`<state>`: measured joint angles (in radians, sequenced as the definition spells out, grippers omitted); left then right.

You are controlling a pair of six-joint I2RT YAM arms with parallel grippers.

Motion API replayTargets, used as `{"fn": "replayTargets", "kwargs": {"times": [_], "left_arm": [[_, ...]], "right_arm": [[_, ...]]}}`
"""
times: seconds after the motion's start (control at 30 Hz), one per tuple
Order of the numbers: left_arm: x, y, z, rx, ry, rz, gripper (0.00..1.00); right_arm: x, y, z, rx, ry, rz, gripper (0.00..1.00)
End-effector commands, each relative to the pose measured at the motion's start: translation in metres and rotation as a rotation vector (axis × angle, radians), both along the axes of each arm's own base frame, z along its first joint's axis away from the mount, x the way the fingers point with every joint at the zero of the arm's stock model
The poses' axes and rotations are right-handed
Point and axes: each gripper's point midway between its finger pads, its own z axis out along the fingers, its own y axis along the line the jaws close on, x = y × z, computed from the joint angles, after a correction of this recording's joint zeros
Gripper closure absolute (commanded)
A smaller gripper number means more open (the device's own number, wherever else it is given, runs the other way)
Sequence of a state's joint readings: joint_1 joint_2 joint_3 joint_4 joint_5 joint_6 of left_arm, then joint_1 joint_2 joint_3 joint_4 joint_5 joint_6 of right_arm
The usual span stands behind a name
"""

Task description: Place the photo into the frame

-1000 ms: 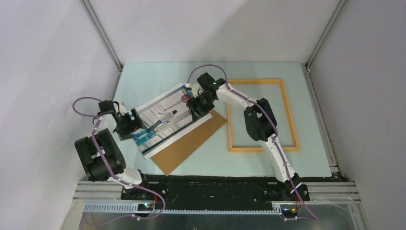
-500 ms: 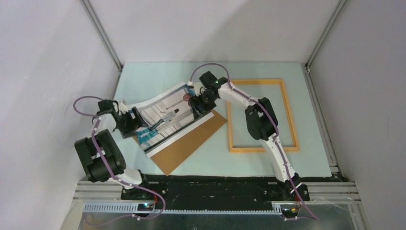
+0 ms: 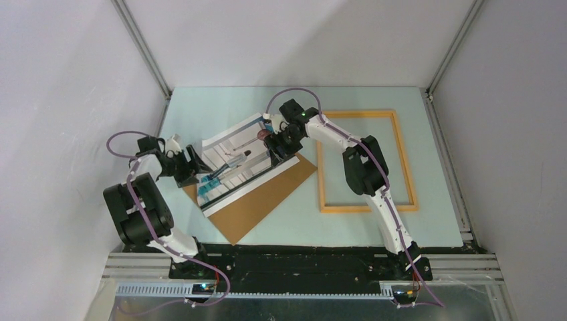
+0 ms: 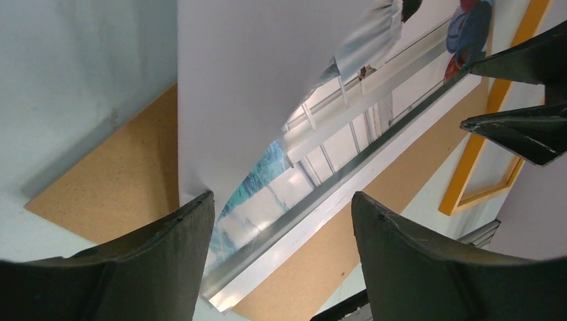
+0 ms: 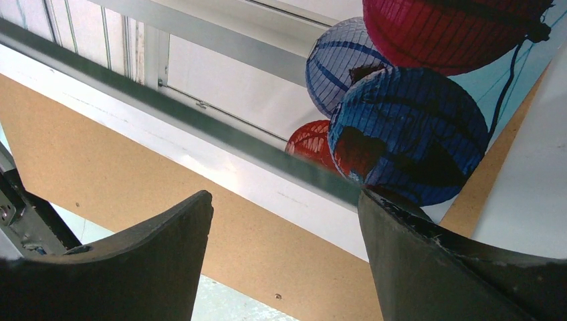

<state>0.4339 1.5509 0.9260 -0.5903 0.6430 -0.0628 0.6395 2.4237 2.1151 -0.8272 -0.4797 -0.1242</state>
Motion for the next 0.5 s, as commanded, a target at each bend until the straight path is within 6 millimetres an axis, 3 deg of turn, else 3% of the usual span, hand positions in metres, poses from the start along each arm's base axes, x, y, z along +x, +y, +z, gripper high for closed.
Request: {"fn": "replayTargets", "kwargs": {"times": [0.0,0.23,0.47], "left_arm": [[0.014,-0.003,0.002,0.008,-0.046,-0.054,0.21],[0.013,0.029,-0.010,0.190,-0.004,0.019,0.17],[0.013,0.041,-0.005,0.269,-0.018,0.024,0.16]], "right_arm": [[-0.006,-0.003,-0.008,-0.017,0.016,0.011,0.16],[-0.007,-0.006,-0.009,-0.015,0.022,0.011,0.16],[-0.007,-0.006,-0.011,-0.013,0.027,0.011,0.16]]}}
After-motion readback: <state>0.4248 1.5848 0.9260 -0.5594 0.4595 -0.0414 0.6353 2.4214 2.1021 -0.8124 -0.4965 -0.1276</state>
